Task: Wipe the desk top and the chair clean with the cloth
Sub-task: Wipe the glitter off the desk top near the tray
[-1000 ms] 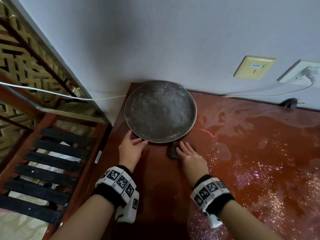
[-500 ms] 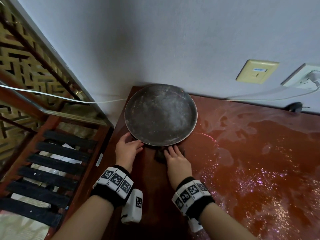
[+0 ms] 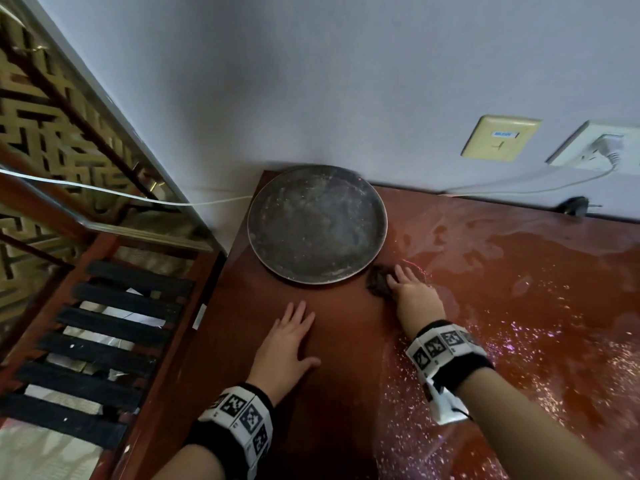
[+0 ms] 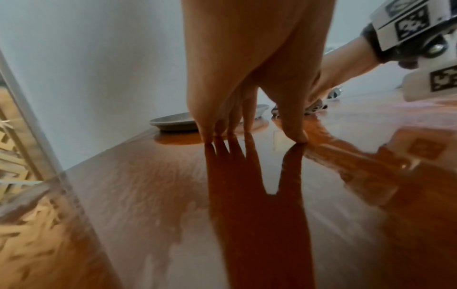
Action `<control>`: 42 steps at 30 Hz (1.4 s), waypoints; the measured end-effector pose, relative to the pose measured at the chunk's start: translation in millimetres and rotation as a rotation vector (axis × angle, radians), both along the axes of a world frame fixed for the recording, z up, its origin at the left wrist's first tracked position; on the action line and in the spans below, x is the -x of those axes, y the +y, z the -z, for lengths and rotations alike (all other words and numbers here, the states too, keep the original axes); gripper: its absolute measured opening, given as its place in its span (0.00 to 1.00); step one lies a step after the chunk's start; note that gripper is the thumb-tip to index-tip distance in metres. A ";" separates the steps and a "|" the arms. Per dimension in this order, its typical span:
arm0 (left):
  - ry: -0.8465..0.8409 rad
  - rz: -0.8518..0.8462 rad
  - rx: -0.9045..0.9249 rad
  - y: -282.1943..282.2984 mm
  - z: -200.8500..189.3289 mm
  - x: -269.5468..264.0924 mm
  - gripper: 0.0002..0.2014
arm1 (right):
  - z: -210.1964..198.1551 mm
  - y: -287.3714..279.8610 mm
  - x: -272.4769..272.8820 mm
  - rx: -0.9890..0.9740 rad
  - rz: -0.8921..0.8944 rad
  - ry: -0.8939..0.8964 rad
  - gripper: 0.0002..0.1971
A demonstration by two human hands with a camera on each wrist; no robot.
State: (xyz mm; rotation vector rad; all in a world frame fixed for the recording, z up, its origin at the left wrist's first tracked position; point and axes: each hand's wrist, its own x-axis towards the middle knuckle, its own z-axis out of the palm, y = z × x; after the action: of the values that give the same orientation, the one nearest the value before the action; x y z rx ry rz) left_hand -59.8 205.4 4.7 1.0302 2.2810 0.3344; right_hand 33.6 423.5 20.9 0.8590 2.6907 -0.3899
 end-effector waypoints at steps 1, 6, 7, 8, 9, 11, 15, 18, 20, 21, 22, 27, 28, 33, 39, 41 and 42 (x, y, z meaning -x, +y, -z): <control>0.006 0.021 0.016 -0.6 -0.2 -2.4 0.42 | 3.5 -10.4 -6.0 0.010 -0.051 0.011 0.28; 0.052 0.141 0.076 -4.5 -6.2 -11.6 0.44 | 0.6 -62.2 -43.2 0.054 -0.262 0.126 0.29; 0.053 0.168 0.084 -6.2 -7.3 -15.0 0.44 | 1.8 -56.1 -46.5 0.060 -0.233 0.095 0.30; 0.055 0.197 0.093 -8.3 -8.6 -19.0 0.45 | -1.1 -47.0 -44.6 0.079 -0.147 0.058 0.31; 0.055 0.226 0.103 -11.0 -10.1 -23.6 0.45 | -2.1 -36.2 -39.3 0.075 -0.051 0.063 0.32; 0.051 0.265 0.117 -16.7 -12.1 -33.2 0.45 | 2.6 -25.3 -32.7 0.035 0.087 0.066 0.32; 0.062 0.302 0.125 -24.4 -13.7 -48.5 0.47 | 4.0 -68.2 -52.7 0.065 -0.002 0.013 0.29; 0.062 0.332 0.135 -27.8 -13.5 -56.6 0.48 | 3.4 -97.3 -90.9 0.094 -0.185 0.063 0.32; 0.055 0.360 0.130 -31.7 -13.7 -64.3 0.48 | 4.9 -83.4 -94.6 0.114 -0.132 0.098 0.33; 0.048 0.369 0.129 -34.1 -13.9 -68.5 0.48 | 4.6 -73.8 -89.9 0.107 -0.064 0.103 0.33; 0.040 0.369 0.131 -37.1 -14.3 -73.0 0.48 | 3.9 -64.5 -83.4 0.085 0.024 0.107 0.32; 0.041 0.380 0.148 -51.8 -17.5 -88.9 0.50 | 3.8 -84.6 -78.4 0.061 0.106 0.049 0.27; 0.042 0.385 0.154 -53.8 -17.6 -90.8 0.50 | 7.3 -101.9 -90.1 0.062 0.046 0.059 0.26; 0.043 0.428 0.173 -61.2 -19.0 -99.2 0.53 | 6.8 -148.4 -146.0 0.041 -0.076 0.166 0.33; 0.035 0.422 0.168 -72.3 -17.3 -104.5 0.54 | 2.8 -119.8 -121.9 -0.012 0.154 0.044 0.25; 0.044 0.427 0.175 -73.5 -16.1 -105.3 0.54 | 10.8 -146.7 -129.5 -0.027 0.036 0.031 0.23; 0.050 0.431 0.182 -73.6 -15.5 -105.8 0.54 | 13.8 -162.7 -138.2 -0.052 -0.035 0.053 0.25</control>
State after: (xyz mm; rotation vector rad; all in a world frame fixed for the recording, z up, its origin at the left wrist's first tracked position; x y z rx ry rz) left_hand 46.0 131.8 20.2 1.4023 2.0165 -0.0761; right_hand 171.8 260.8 7.1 0.8261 2.7720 -0.3405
